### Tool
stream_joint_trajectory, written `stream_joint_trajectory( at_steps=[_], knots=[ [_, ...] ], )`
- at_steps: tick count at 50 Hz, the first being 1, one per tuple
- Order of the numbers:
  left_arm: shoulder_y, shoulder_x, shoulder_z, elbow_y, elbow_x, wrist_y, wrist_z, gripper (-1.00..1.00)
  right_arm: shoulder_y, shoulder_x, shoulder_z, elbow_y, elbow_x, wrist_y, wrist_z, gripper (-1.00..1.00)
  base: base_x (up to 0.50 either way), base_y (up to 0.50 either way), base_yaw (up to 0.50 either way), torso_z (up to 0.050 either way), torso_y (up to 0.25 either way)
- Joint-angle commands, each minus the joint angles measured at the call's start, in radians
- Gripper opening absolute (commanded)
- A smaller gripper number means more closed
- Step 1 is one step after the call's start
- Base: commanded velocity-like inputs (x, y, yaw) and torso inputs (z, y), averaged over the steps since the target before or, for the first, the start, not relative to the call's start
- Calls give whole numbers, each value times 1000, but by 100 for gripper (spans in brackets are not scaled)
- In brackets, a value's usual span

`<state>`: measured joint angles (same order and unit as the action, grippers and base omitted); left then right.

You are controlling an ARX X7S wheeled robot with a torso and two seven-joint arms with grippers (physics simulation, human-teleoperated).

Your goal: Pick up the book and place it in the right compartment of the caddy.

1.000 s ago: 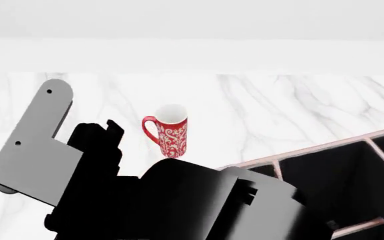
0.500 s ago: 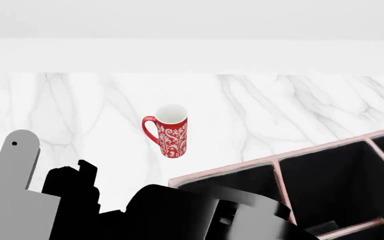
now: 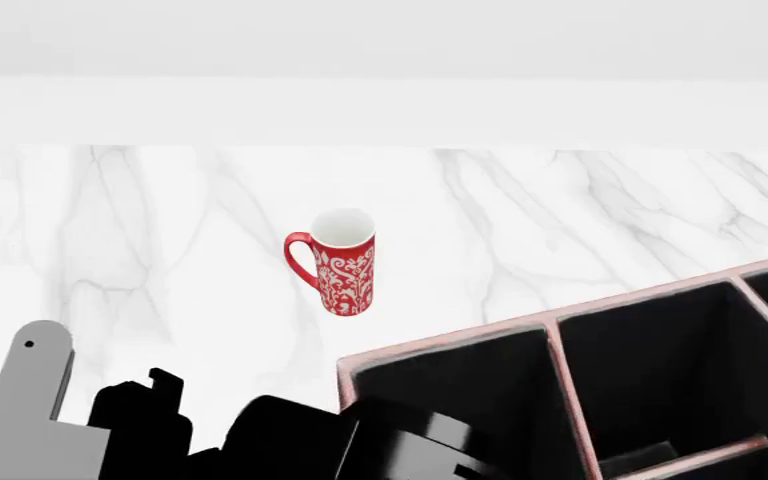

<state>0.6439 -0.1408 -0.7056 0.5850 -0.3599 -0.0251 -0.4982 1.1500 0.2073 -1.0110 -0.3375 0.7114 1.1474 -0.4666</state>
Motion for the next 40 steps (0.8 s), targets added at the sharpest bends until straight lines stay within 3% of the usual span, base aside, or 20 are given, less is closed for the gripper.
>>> stream_joint_trajectory(
  at_steps=[1, 25, 40],
  knots=[
    [-2, -2, 5, 2, 2, -3, -2, 100, -15, -27, -86, 133, -69, -106, -51, 100, 0, 0, 0, 0, 0],
    [4, 0, 7, -9, 6, 5, 3, 100, -70, -100, -174, 430, -164, -313, -124, 100, 0, 0, 0, 0, 0],
    [-1, -1, 14, -19, 9, 11, 4, 100, -107, -110, -249, 423, -178, -330, -144, 100, 0, 0, 0, 0, 0]
  ],
)
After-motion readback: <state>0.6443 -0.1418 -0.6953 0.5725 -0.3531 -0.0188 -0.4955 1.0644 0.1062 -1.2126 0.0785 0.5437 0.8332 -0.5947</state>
